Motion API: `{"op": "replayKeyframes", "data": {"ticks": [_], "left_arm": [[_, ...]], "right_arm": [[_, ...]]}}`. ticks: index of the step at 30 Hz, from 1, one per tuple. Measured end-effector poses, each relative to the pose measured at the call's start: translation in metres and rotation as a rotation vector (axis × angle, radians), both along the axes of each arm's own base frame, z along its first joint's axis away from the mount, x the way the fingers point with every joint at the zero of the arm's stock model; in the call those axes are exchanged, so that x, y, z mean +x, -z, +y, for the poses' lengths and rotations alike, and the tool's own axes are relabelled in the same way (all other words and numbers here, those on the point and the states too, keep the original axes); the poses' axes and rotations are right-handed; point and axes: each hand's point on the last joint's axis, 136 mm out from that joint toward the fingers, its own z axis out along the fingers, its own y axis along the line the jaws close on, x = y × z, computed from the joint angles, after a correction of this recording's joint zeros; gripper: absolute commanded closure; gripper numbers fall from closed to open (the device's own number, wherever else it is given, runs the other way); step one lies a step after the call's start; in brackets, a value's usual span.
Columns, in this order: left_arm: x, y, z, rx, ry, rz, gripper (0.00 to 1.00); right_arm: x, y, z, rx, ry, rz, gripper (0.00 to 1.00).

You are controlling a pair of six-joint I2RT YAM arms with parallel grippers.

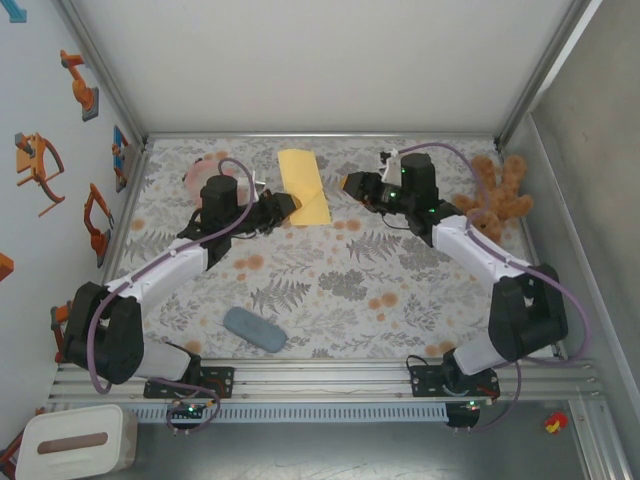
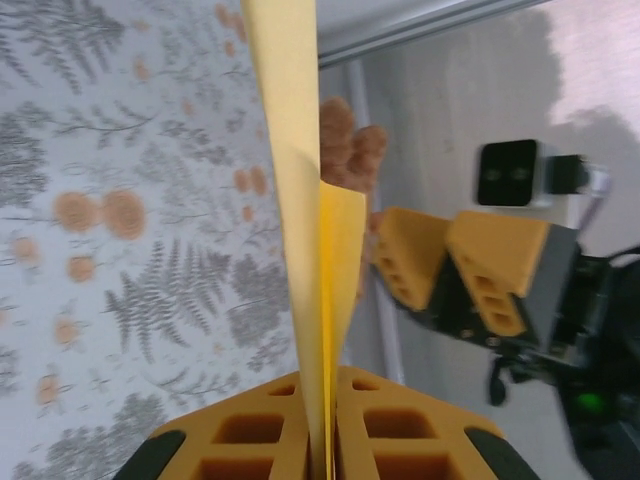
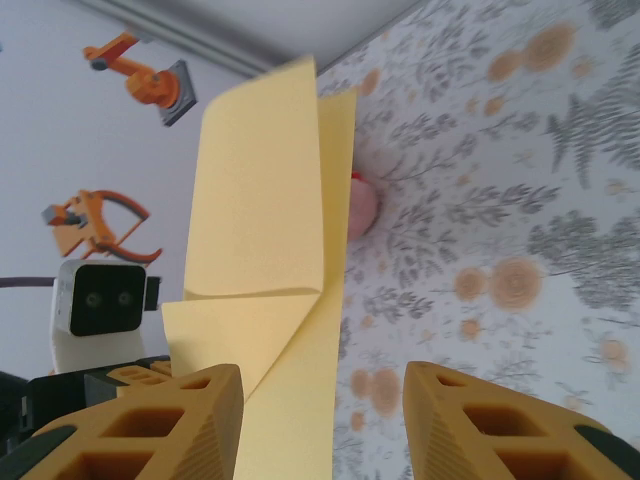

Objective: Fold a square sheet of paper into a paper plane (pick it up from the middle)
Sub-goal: Turn over the paper at the center of the table.

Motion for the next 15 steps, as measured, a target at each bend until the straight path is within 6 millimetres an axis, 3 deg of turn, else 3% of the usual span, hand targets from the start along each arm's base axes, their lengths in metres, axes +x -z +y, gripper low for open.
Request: {"op": "replayKeyframes", "data": {"ticks": [11,15], "left_arm": [[0.009,0.013,0.055,0.687,-0.121,-0.061,0.92],[0.012,0.031,0.074,0.980,-0.131,-0.056,0.92]], "right_arm": [[-0.008,0.020,-0.050,-0.281,0.153,-0.016,0.58],[-0.007,0.022,-0.065,-0.336,0.206,-0.015,0.59]]}}
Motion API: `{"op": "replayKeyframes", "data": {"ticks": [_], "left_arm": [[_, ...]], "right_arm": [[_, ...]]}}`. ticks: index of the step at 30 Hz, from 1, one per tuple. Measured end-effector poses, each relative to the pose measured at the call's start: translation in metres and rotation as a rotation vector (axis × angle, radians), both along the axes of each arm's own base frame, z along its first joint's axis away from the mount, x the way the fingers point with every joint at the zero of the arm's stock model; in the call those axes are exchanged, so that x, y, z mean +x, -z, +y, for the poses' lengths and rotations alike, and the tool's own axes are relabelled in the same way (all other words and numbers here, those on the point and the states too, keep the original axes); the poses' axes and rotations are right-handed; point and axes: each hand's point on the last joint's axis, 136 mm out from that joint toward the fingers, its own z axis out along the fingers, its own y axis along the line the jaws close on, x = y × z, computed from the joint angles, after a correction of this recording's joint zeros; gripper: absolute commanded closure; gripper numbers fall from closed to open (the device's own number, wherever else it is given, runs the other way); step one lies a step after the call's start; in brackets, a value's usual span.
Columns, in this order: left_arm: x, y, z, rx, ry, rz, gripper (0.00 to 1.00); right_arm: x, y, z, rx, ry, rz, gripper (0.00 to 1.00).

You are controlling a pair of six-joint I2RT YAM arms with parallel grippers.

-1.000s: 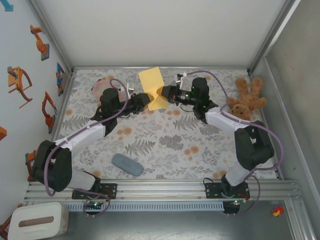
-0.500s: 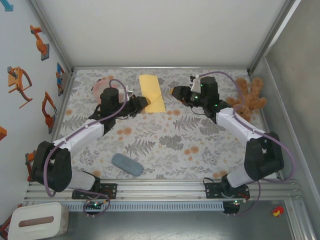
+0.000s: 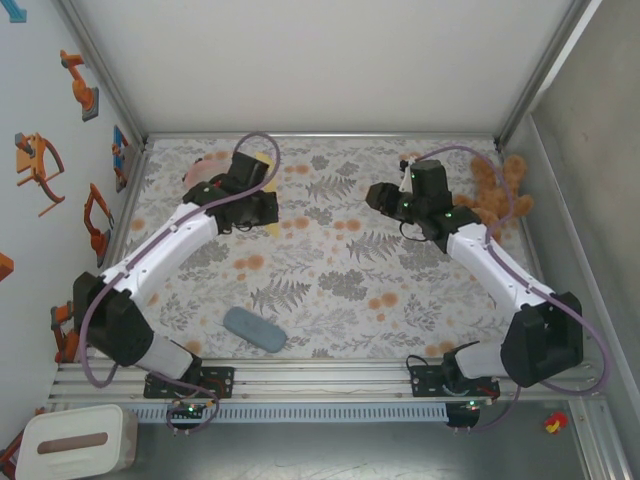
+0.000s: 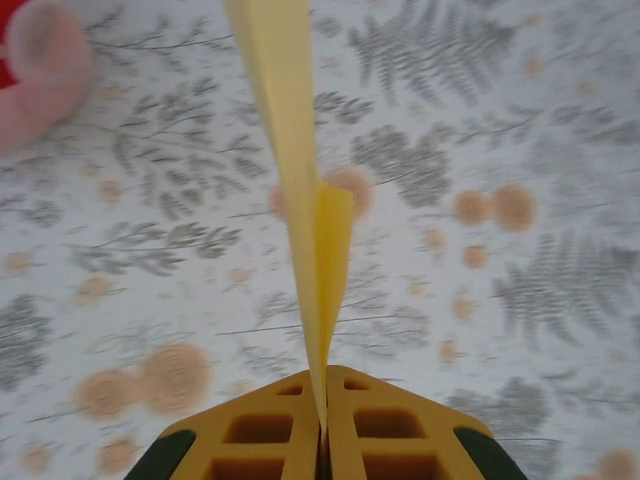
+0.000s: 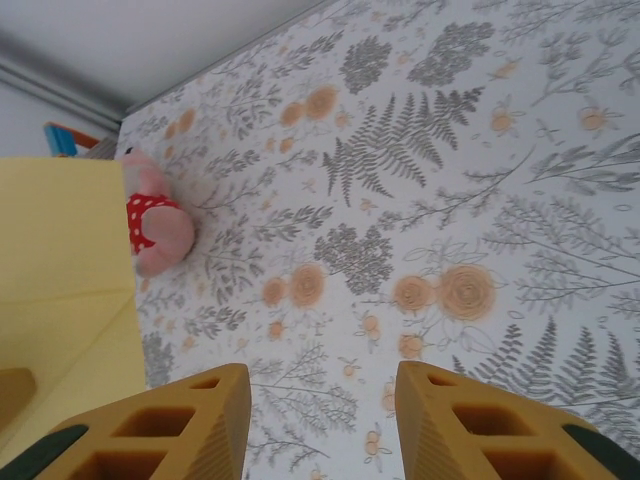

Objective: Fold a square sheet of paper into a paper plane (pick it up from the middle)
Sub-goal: Turn over the paper at the center of the table.

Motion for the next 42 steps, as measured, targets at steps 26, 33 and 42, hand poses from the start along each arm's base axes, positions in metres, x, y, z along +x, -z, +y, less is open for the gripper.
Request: {"op": "replayKeyframes", "data": {"ticks": [26,33,42], "left_arm": [[-0.003,0.144,-0.090,0.296,0.161,0.246,0.64],[-0.010,0.146,-0.113,-0.002,0.175,0.349,0.42],[0.005,0.077,-0.077,-0.347,0.060,0.267,0.23]], "right_arm": [[-0.033,0.040,-0.091,-0.233,0.361,0.082,0.61],[-0.031,0.052,-0.085,-0.235,0.330,0.116,0.62],[-0.022,0.095,-0.006,-0.154,0.055,0.226,0.71]]}}
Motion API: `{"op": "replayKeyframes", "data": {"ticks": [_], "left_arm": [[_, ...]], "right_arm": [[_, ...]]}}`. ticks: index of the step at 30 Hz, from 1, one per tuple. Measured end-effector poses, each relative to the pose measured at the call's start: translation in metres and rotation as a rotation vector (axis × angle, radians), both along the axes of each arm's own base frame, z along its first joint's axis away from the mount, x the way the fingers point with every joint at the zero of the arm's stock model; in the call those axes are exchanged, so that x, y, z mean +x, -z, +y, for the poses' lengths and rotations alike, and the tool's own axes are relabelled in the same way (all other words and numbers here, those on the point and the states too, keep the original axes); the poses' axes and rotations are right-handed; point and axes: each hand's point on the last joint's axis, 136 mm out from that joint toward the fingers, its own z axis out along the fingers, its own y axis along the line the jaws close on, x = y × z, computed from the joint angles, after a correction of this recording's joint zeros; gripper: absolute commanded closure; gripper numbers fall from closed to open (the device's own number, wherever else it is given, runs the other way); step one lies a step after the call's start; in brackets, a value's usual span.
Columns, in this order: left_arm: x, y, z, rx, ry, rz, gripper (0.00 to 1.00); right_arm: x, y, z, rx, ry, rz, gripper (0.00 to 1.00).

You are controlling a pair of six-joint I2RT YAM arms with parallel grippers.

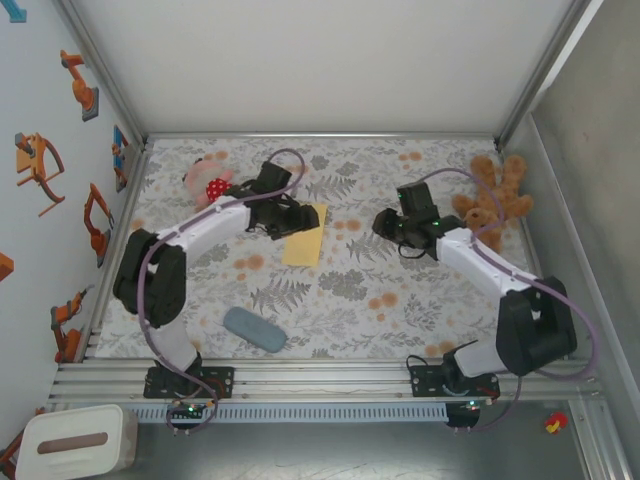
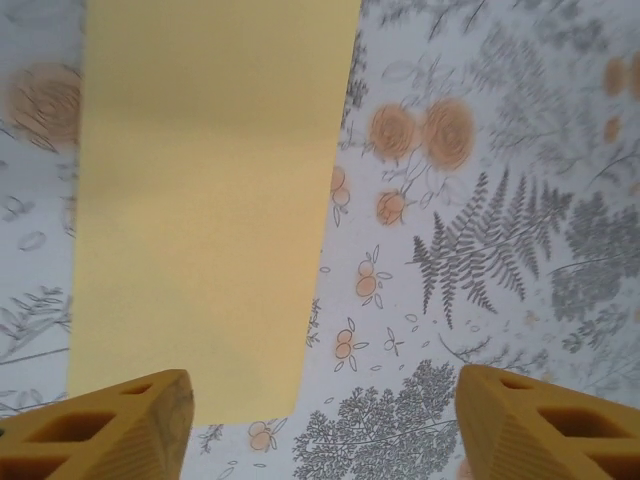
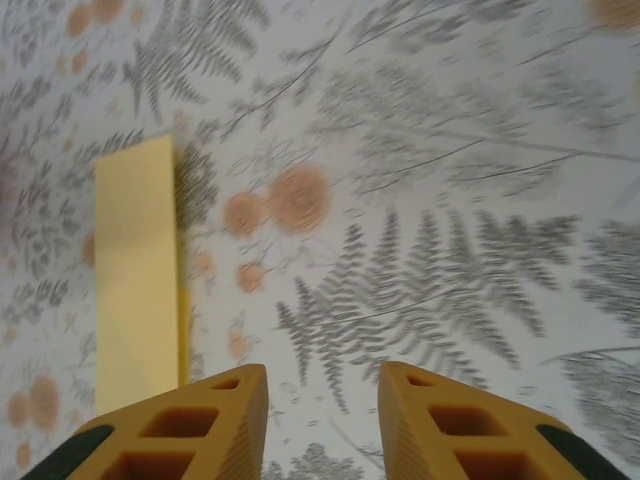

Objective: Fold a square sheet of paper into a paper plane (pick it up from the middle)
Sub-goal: Turn over the paper at the center of the table, then third fold the triangle at the center of the table.

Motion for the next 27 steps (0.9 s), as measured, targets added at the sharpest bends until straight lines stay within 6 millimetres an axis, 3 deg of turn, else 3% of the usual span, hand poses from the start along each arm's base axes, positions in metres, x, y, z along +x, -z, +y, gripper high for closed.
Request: {"op": "replayKeyframes", "data": {"ticks": [3,7,11,18,27], "left_arm": [[-0.001,-0.005,0.025,-0.029,-0.080,-0.009,0.22],[-0.011,0.019,0.064,-0.035,-0.208,0.060,0.21],[-0.025,0.042,0.090,-0.040,-0.309,0.134,0.21],[-0.030,0.041,0.090,-0.103,-0.357,0.151,0.22],[-0.028,0.047,0.079,-0.155,-0.358,0.191,0.33]], "right_arm": [[-0.003,0.005,0.050,0.054,-0.132,0.013,0.78],[-0.007,0.015,0.113,0.147,-0.270,0.038,0.82],[-0.006,0.034,0.146,0.215,-0.316,0.081,0.83],[-0.005,0.074,0.154,0.227,-0.293,0.184,0.83],[-0.008,0.104,0.152,0.198,-0.265,0.254,0.83]]}}
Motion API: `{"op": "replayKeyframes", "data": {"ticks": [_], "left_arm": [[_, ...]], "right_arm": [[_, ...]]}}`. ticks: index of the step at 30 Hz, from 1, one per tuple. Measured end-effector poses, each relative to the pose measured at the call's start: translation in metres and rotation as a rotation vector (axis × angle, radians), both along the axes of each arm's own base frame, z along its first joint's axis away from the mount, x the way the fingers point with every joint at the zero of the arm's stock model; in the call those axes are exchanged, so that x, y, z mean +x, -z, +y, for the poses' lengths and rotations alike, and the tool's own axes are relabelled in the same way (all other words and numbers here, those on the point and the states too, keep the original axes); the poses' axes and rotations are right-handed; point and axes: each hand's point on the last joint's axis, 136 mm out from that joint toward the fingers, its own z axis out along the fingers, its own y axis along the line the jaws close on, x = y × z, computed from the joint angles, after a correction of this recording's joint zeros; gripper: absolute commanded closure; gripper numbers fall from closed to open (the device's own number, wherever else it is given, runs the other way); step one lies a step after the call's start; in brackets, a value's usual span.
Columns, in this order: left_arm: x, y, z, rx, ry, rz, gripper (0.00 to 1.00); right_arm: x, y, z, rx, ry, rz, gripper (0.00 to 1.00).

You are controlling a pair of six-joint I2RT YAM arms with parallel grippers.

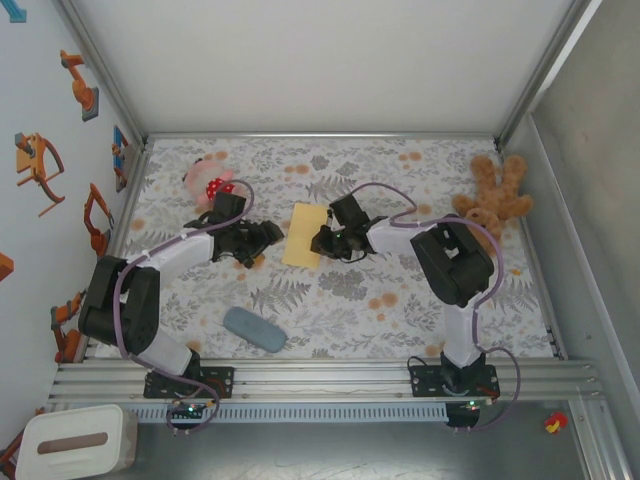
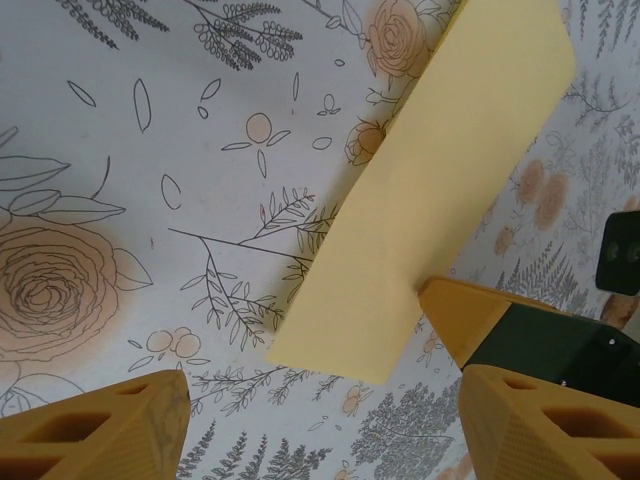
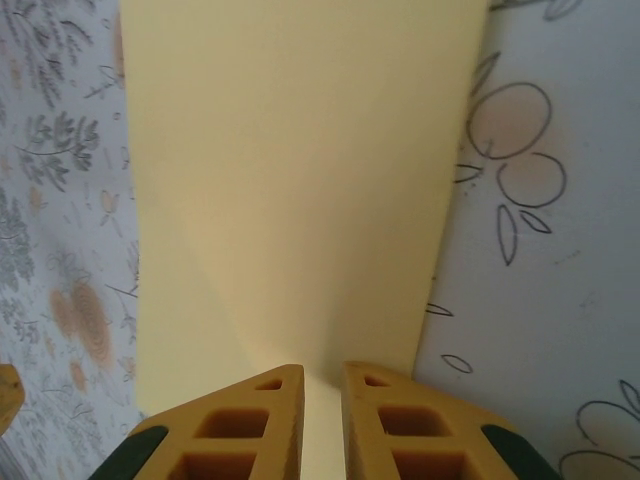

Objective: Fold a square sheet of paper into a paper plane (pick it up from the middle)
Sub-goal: Third fold the triangle at the center of the table.

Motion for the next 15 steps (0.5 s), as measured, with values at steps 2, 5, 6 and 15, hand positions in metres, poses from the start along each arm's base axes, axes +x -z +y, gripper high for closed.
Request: {"op": "replayKeyframes", "data": {"ticks": [2,5,6,15], "left_arm": [[-0.001,0.003,-0.002,-0.006,0.004,0.013,0.36],[-0.003,0.008,-0.005,-0.015,0.013,0.035,0.41],[-0.005,0.011,-0.007,-0.016,0.020,0.044,0.42],[-0.015,0.031,-0.016,-0.003,0.058,0.101,0.53]], "right_arm": [[0.000,0.000,0.000,-0.003,0.001,-0.001,0.83],[0.000,0.001,-0.001,-0.004,0.002,0.000,0.83],[0.000,0.001,-0.001,-0.005,0.002,0.000,0.83],[0.000,0.001,-0.001,-0.005,0.004,0.004,0.83]]}}
